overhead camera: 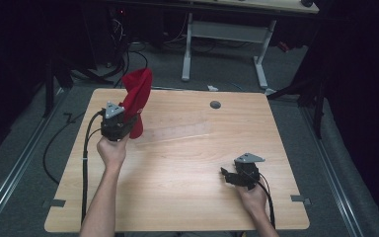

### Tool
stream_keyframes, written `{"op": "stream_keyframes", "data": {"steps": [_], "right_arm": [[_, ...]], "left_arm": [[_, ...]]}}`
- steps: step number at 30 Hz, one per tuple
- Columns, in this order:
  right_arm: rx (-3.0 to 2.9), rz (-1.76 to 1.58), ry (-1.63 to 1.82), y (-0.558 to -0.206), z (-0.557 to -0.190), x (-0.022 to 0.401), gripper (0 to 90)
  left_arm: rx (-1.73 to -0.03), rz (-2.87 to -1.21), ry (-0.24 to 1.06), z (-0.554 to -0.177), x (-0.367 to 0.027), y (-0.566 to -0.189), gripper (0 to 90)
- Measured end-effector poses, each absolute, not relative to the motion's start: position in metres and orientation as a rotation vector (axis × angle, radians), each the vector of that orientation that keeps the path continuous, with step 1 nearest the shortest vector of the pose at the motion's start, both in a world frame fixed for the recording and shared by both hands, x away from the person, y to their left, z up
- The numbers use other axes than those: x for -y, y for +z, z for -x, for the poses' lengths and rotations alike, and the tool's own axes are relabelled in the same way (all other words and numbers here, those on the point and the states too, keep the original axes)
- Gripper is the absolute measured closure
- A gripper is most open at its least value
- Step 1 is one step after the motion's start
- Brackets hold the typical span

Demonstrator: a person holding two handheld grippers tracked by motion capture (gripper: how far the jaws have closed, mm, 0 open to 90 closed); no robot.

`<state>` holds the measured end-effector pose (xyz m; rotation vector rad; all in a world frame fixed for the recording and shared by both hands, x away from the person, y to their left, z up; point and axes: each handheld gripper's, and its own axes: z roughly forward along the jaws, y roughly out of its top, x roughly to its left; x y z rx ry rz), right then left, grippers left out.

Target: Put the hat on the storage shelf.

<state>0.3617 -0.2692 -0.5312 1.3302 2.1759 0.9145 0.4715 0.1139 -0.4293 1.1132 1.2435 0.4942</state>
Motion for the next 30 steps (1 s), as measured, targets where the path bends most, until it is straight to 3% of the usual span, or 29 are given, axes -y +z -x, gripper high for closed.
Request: {"op": "stream_keyframes", "data": {"steps": [7, 20, 26, 30], "right_arm": [[-2.176, -1.33, 0.914, -0.531, -0.362, 0.269, 33.5], [-2.176, -1.331, 0.915, -0.531, -0.361, 0.269, 33.4], [-2.177, -1.33, 0.914, -0.531, -0.361, 0.269, 33.0], [-2.178, -1.331, 0.915, -0.531, -0.361, 0.269, 32.8]], "left_arm": [[-1.237, -1.122, 0.513, -0.473, -0.108, -0.438, 83.1], [-1.291, -1.09, 0.437, -0.468, -0.118, -0.453, 80.5], [-1.318, -1.105, 0.417, -0.466, -0.121, -0.457, 70.7], [-1.333, -1.102, 0.416, -0.464, -0.121, -0.456, 58.5]]}}
